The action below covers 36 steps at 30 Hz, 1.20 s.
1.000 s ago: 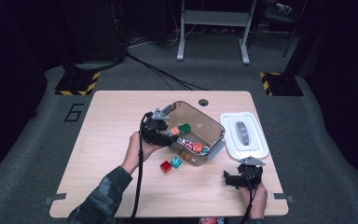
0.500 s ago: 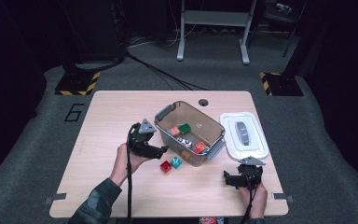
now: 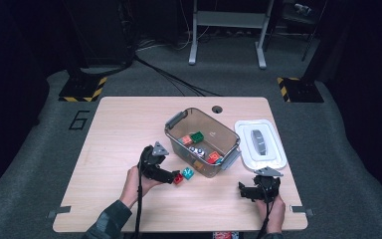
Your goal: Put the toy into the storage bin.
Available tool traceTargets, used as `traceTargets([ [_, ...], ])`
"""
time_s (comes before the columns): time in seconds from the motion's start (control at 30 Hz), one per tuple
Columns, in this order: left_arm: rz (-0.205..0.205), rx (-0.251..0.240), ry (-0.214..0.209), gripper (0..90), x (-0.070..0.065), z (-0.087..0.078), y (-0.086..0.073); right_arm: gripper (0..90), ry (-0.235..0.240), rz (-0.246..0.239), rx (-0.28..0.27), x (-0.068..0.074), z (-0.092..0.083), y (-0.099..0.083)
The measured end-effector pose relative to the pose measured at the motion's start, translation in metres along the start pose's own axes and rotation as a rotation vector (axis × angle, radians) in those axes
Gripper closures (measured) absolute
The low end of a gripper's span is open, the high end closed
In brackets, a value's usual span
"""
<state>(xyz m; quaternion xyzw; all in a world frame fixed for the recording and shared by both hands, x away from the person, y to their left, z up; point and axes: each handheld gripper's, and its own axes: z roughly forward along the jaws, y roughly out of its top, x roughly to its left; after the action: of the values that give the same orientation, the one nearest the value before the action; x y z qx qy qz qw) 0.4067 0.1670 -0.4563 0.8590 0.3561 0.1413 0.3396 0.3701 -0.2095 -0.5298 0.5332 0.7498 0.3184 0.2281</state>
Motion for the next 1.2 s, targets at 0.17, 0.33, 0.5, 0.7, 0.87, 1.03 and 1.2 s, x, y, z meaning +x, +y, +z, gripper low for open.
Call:
traceTargets([
  [0.17, -0.021, 0.033, -0.021, 11.9, -0.004, 0.02, -0.011, 1.5, 0.0, 0.0, 0.0, 0.0, 0.0, 0.0],
  [0.33, -0.015, 0.054, -0.036, 15.3, -0.007, 0.03, -0.014, 1.4, 0.0, 0.0, 0.0, 0.0, 0.0, 0.0],
  [0.5, -0.013, 0.068, -0.046, 23.6, -0.009, 0.037, -0.015, 1.5, 0.0, 0.0, 0.0, 0.0, 0.0, 0.0],
  [0.7, -0.003, 0.08, -0.044, 42.5, -0.013, 0.044, -0.018, 1.5, 0.0, 0.0, 0.0, 0.0, 0.0, 0.0],
  [0.87, 0.014, 0.085, -0.061, 57.7, -0.015, 0.046, -0.019, 1.5, 0.0, 0.0, 0.0, 0.0, 0.0, 0.0],
  [1.03, 0.01, 0.08, -0.066, 58.6, -0.013, 0.044, -0.019, 1.5, 0.0, 0.0, 0.0, 0.0, 0.0, 0.0],
  [1.2, 0.01, 0.067, -0.07, 58.7, -0.01, 0.037, -0.018, 1.5, 0.0, 0.0, 0.0, 0.0, 0.0, 0.0],
])
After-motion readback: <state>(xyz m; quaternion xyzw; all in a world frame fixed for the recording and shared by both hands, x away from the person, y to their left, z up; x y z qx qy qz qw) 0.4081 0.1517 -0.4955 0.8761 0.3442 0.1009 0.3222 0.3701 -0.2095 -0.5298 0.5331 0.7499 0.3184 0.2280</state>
